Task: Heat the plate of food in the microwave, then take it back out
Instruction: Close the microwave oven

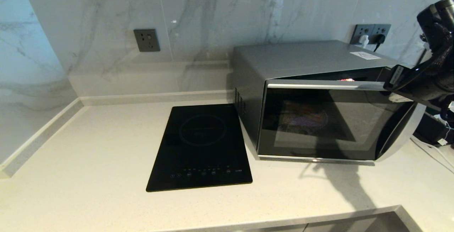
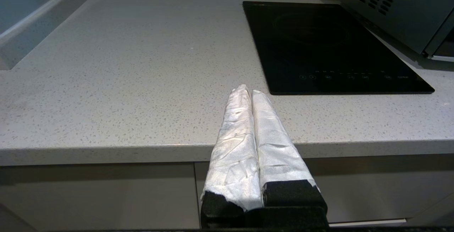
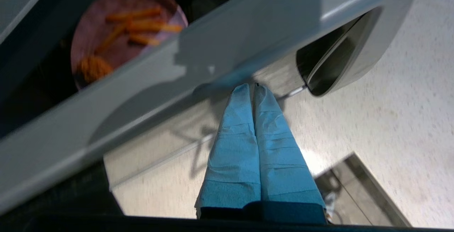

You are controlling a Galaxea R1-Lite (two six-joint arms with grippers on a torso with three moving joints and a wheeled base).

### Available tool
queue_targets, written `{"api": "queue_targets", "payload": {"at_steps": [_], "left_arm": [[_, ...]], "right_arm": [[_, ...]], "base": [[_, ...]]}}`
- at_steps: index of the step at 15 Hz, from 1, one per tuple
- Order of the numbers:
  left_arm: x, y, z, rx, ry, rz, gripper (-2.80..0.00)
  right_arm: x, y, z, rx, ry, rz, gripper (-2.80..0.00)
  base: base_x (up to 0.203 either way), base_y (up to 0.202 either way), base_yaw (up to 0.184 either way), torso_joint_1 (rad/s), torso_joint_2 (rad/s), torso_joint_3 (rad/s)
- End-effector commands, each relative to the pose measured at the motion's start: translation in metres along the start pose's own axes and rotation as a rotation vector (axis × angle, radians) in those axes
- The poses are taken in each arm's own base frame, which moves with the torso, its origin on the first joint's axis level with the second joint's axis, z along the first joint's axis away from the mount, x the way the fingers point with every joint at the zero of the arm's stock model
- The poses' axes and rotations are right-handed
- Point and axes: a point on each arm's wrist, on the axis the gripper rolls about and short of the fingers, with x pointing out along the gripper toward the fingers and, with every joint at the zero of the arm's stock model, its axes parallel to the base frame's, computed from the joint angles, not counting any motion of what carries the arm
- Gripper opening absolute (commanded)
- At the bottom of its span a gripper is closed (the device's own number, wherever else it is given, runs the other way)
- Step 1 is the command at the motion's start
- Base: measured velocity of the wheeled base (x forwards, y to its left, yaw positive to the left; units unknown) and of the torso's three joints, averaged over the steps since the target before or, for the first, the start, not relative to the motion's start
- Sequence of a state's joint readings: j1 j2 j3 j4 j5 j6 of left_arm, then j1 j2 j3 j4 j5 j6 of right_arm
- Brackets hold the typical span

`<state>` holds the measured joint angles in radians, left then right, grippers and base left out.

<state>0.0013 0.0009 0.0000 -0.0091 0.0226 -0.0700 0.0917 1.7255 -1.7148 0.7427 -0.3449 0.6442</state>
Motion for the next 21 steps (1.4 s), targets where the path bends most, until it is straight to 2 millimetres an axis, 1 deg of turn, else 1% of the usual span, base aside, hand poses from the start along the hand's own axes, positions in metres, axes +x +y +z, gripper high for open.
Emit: {"api": "queue_targets", "payload": {"at_steps": [1, 6, 10, 14, 18, 21], "left_arm": [[0.0, 0.0, 0.0, -0.001, 0.001, 0.001, -2.8], [0.0, 0.0, 0.0, -0.001, 0.001, 0.001, -2.8], [0.0, 0.0, 0.0, -0.001, 0.001, 0.001, -2.8], [0.0, 0.0, 0.0, -0.001, 0.001, 0.001, -2.8], [0.0, 0.0, 0.0, -0.001, 0.001, 0.001, -2.8], [0.0, 0.0, 0.0, -0.002, 0.001, 0.001, -2.8]], "right_arm": [[0.027, 0.0, 0.009, 0.024, -0.019, -0.027, -2.8], [0.049, 0.012, 0.032, 0.078, -0.118, 0.041, -2.8], [0.056, 0.017, 0.036, 0.084, -0.12, 0.078, -2.8], [0.058, 0.022, 0.039, 0.089, -0.116, 0.112, -2.8], [0.056, 0.024, 0.043, 0.097, -0.122, 0.166, -2.8], [0.056, 0.024, 0.042, 0.1, -0.119, 0.172, -2.8]], "base": [[0.0, 0.0, 0.0, 0.0, 0.0, 0.0], [0.0, 0.0, 0.0, 0.0, 0.0, 0.0], [0.0, 0.0, 0.0, 0.0, 0.0, 0.0], [0.0, 0.0, 0.0, 0.0, 0.0, 0.0], [0.0, 0.0, 0.0, 0.0, 0.0, 0.0], [0.0, 0.0, 0.0, 0.0, 0.0, 0.0]]}}
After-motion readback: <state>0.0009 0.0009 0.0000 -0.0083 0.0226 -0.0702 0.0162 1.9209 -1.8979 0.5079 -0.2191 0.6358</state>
